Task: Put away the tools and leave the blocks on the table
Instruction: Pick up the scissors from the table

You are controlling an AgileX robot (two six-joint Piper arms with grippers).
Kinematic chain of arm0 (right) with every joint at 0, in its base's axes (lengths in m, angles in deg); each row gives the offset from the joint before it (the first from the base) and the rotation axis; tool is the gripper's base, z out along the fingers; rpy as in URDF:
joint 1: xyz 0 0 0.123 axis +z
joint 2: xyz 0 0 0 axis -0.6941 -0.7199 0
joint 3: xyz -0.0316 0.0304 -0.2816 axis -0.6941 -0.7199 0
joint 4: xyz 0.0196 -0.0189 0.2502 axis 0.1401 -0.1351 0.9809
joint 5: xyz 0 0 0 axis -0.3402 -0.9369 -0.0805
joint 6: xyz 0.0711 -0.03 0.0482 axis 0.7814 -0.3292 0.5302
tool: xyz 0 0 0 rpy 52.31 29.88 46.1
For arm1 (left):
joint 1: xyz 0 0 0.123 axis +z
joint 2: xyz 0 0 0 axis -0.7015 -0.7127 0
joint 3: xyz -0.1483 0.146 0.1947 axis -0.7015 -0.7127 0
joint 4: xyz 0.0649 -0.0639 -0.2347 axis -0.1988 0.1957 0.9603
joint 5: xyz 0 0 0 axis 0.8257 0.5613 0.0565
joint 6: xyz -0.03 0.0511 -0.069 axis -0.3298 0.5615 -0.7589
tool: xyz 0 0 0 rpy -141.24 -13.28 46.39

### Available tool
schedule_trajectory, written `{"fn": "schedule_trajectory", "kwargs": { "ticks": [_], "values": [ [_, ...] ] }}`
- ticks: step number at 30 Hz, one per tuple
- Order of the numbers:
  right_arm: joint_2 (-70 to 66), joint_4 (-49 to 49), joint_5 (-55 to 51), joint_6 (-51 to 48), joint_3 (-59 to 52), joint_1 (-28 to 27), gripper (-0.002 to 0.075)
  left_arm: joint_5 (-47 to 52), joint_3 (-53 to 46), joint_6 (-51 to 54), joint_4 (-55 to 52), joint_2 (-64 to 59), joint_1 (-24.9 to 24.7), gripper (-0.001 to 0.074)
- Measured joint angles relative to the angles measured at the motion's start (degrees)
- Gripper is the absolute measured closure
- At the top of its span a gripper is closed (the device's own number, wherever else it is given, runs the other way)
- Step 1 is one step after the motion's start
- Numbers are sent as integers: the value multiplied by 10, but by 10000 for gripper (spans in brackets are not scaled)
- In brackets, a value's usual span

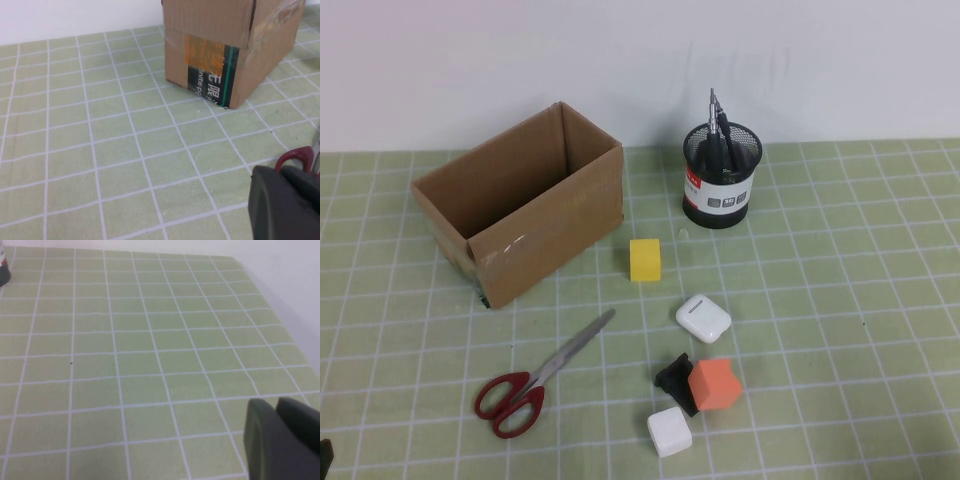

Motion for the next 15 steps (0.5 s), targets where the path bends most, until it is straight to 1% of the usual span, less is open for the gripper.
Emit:
{"fn": "schedule_trajectory", "kwargs": {
  "ticks": [7, 10, 12, 15],
  "values": [
    [0, 1, 0, 0, 0, 0, 733, 0, 0, 1, 0, 0, 0, 739],
    [0, 1, 0, 0, 0, 0, 733, -18, -1, 1, 5, 0, 0, 739],
    [0, 1, 0, 0, 0, 0, 733, -76, -1, 1, 13, 0, 0, 739],
    [0, 1, 0, 0, 0, 0, 733, -227, -1, 0, 17, 0, 0, 739]
  ]
}}
